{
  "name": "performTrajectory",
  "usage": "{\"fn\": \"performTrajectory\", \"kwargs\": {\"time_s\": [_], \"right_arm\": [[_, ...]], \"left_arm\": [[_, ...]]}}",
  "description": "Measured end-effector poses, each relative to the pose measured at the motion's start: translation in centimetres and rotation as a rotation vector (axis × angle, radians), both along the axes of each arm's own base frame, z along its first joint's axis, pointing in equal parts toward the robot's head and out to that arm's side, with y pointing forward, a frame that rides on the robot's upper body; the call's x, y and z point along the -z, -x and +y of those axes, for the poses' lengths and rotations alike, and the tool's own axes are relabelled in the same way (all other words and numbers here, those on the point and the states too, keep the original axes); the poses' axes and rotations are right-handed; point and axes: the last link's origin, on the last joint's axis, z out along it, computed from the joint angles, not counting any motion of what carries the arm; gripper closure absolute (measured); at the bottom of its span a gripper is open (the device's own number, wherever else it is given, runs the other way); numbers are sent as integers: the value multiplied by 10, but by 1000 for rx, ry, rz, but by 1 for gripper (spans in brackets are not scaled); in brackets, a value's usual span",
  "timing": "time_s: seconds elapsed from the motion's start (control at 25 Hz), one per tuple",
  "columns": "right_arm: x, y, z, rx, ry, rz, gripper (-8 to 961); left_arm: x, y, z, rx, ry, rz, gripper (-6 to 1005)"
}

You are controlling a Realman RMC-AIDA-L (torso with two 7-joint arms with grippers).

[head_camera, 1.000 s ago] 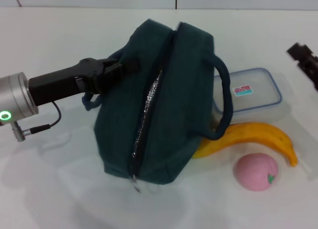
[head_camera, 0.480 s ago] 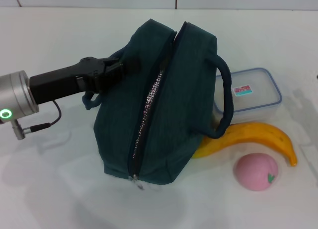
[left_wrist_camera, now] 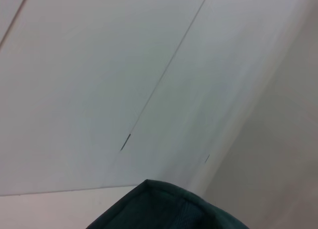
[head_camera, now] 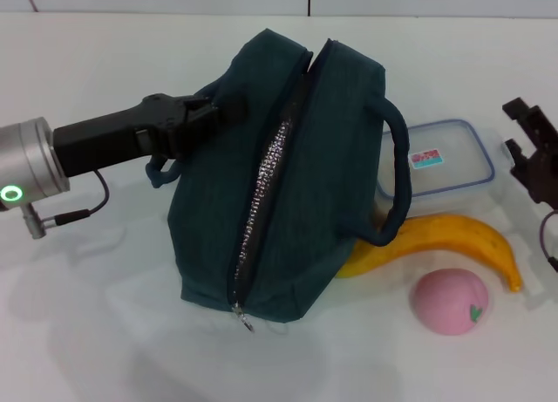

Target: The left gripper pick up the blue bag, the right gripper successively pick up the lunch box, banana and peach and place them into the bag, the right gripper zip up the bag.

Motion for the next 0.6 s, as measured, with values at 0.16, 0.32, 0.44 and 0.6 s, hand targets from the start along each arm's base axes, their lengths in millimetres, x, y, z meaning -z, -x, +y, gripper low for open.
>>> {"fn": "performTrajectory", "kwargs": {"time_s": [0.16,0.32,0.44,0.6], "right_arm": [[7,5,4,5,38,18,84],[12,9,7,8,51,29,85],[14,14,8,-2,57,40,85],[17,18,8,-9,65,51,85]], "left_arm": [[0,0,0,2,2,2,959],[2,0,-1,8,0,4,959],[3,-1,-1,9,1,3,959],[3,-2,-1,13,0,2,959]]}}
